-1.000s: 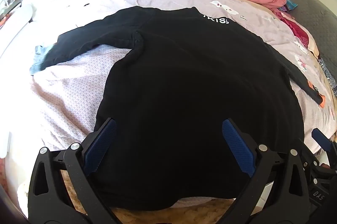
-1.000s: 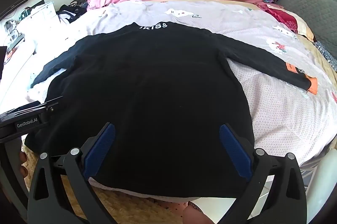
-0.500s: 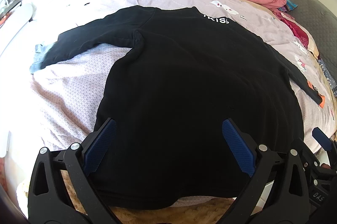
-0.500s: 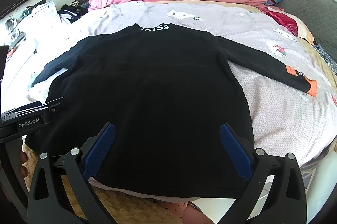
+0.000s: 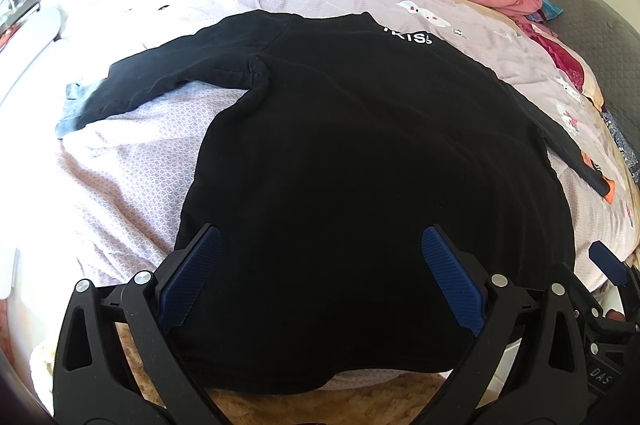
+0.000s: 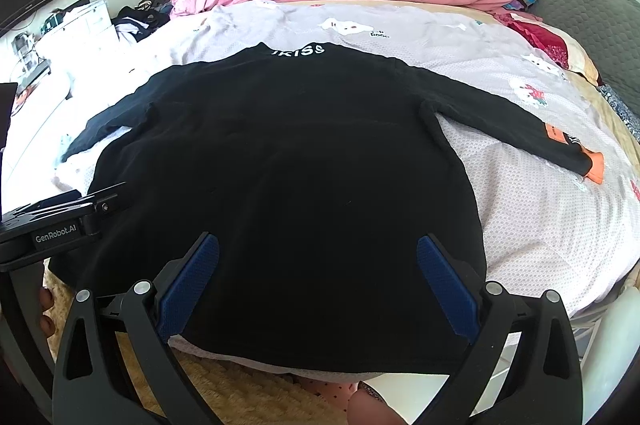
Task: Fold small clothes
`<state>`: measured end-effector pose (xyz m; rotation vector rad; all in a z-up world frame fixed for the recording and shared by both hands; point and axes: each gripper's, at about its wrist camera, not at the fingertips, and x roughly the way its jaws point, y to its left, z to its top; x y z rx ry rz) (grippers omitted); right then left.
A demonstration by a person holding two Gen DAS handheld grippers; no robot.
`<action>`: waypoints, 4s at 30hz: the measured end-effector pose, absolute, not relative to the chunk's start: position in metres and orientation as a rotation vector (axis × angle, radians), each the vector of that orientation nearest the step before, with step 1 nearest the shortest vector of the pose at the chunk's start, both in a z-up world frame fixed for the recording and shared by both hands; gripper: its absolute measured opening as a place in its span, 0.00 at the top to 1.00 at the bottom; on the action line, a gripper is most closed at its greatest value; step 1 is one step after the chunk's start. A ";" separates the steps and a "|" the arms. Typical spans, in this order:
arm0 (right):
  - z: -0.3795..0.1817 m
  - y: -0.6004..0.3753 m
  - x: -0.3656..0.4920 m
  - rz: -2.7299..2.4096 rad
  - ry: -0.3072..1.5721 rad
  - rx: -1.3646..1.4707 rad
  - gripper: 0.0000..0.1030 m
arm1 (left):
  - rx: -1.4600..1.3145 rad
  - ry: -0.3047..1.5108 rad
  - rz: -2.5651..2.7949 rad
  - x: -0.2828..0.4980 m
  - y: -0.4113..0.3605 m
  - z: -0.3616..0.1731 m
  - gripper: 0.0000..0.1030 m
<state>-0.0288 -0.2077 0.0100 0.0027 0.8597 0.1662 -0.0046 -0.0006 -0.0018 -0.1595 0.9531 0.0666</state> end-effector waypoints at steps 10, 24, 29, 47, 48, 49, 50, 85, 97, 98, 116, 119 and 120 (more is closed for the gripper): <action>0.011 -0.209 -0.030 0.164 0.851 0.009 0.04 | -0.164 0.951 0.071 -0.005 0.000 0.000 0.08; 0.010 -0.212 -0.028 0.154 0.849 0.017 0.04 | -0.156 0.953 0.067 -0.005 -0.002 -0.001 0.08; 0.011 -0.215 -0.028 0.148 0.846 0.024 0.04 | -0.153 0.955 0.066 -0.004 -0.004 -0.002 0.08; 0.011 -0.232 -0.015 0.115 0.850 0.054 0.04 | -0.143 0.967 0.050 0.012 -0.015 -0.002 0.08; 0.010 -0.235 -0.013 0.111 0.852 0.061 0.04 | -0.142 0.967 0.049 0.015 -0.016 -0.002 0.08; 0.010 -0.237 -0.011 0.108 0.854 0.066 0.04 | -0.140 0.967 0.048 0.017 -0.017 -0.001 0.08; 0.009 -0.239 -0.009 0.103 0.856 0.071 0.04 | -0.139 0.967 0.046 0.019 -0.018 -0.001 0.08; -0.022 -0.417 0.078 -0.273 0.902 0.401 0.04 | -0.127 1.041 -0.031 0.128 -0.057 -0.014 0.08; -0.037 -0.494 0.094 -0.418 0.895 0.583 0.04 | -0.097 1.060 -0.065 0.163 -0.069 -0.018 0.08; -0.039 -0.501 0.096 -0.431 0.892 0.597 0.04 | -0.097 1.060 -0.065 0.167 -0.069 -0.018 0.08; -0.053 -0.558 0.116 -0.551 0.744 0.743 0.49 | -0.124 1.085 -0.039 0.205 -0.053 -0.023 0.08; -0.048 -0.552 0.118 -0.523 0.708 0.706 0.68 | -0.133 1.088 -0.044 0.207 -0.050 -0.022 0.08; -0.047 -0.551 0.117 -0.514 0.700 0.705 0.75 | -0.133 1.090 -0.042 0.208 -0.049 -0.022 0.08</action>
